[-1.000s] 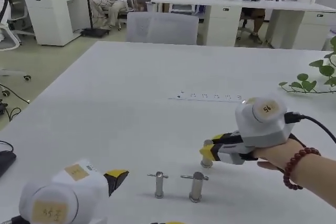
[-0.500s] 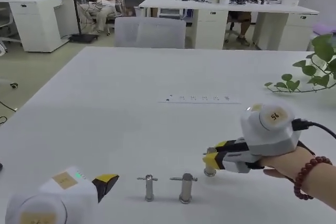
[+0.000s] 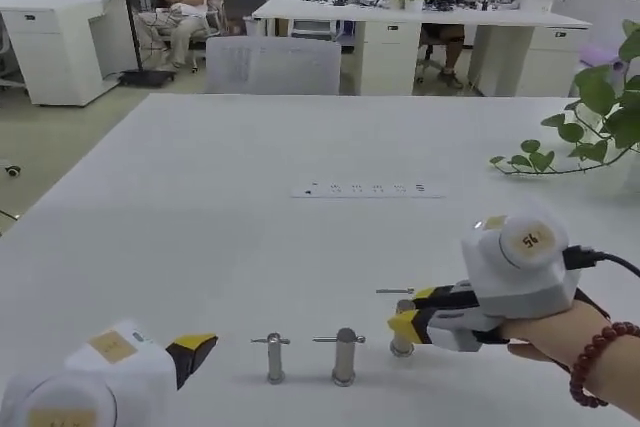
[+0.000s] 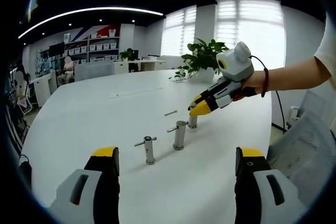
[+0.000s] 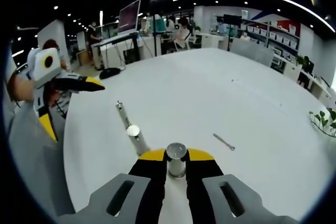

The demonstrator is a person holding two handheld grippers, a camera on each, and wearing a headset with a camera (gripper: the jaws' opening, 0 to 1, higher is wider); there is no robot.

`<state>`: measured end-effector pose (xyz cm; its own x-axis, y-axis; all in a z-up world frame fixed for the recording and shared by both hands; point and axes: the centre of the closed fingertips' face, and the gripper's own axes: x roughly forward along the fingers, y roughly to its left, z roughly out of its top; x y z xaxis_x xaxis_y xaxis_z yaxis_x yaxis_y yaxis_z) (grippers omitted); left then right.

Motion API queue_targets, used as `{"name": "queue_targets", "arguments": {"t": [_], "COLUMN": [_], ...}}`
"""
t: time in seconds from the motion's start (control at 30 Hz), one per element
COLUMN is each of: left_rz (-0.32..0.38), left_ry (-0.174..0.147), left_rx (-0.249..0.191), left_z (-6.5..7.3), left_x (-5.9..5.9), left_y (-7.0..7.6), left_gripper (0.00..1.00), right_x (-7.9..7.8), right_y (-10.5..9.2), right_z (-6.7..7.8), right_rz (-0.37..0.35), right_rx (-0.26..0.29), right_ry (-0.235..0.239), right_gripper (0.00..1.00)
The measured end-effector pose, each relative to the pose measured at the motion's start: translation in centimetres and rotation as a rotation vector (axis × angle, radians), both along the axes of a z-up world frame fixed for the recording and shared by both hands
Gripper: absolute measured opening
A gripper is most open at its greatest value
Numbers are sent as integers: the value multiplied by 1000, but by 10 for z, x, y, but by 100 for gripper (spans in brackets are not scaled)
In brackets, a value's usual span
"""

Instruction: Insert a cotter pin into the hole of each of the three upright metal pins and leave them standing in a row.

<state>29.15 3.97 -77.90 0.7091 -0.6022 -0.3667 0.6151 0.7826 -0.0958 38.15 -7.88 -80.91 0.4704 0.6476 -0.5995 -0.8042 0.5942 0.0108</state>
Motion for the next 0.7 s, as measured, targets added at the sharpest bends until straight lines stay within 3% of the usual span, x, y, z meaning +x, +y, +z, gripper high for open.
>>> {"name": "queue_targets", "arguments": {"t": [0.7], "left_rz": [20], "left_ry": [-15], "left_rx": [-7], "left_z": [5], "left_x": [4], "left_y": [5], "left_gripper": [93], "right_x": [-12], "right_y": [-10], "right_z": [-15], "right_rz": [-45], "right_rx": [5], "right_ry": [24], "right_gripper": [14]}}
